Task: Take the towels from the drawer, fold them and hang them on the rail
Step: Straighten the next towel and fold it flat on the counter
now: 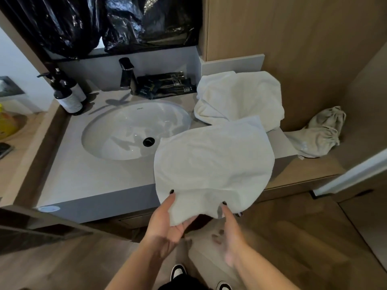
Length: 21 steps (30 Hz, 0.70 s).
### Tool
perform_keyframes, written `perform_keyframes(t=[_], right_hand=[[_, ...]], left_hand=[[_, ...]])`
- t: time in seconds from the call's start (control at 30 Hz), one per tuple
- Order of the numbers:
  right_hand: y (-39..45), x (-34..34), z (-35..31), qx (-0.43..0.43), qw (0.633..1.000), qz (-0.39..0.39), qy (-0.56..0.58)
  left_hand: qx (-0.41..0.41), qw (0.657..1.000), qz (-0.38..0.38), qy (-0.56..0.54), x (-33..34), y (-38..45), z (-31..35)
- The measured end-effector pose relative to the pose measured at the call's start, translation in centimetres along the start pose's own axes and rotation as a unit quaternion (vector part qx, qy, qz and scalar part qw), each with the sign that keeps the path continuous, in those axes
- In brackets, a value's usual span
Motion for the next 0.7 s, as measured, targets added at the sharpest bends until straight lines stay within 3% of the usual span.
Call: perform_keyframes(t=[0.03, 0.1, 0.2, 0.47, 0.7], right_hand=[[-0.2, 0.8, 0.6, 0.077, 0.991, -0.049, 0.094], [0.0, 2.2, 1.5, 0.137, 0.957, -0.131, 0.22], [-0.1, 3.4, 1.8, 0.087, 0.926, -0.162, 0.331], [0.7, 0.3, -0.8, -0.055, 0.926, -0.06, 0.37], [3.2, -6.7, -8.3, -0.124, 0.925, 0.045, 0.357]], left_hand=[[0.006, 1.0, -0.007, -0.006, 0.3, -0.1, 0.0], [0.014, 1.0, -0.014, -0.021, 0.6, -0.2, -0.1], [0.018, 0.999, -0.014, -0.046, 0.8, -0.5, -0.2], [0.022, 0.999, -0.016, -0.047, -0.4, -0.9, 1.1], [0.003, 0.998, 0.019, 0.059, -2.3, 0.0, 2.1]])
Point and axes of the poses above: each hand's wrist, its own y-axis towards the middle knuckle, its own x-axis out of the palm, z = x × y, the point moved 4 cm from there along y, towards the middle knuckle, and after that the axes turned 14 degrees about y, right-handed, at the moved point
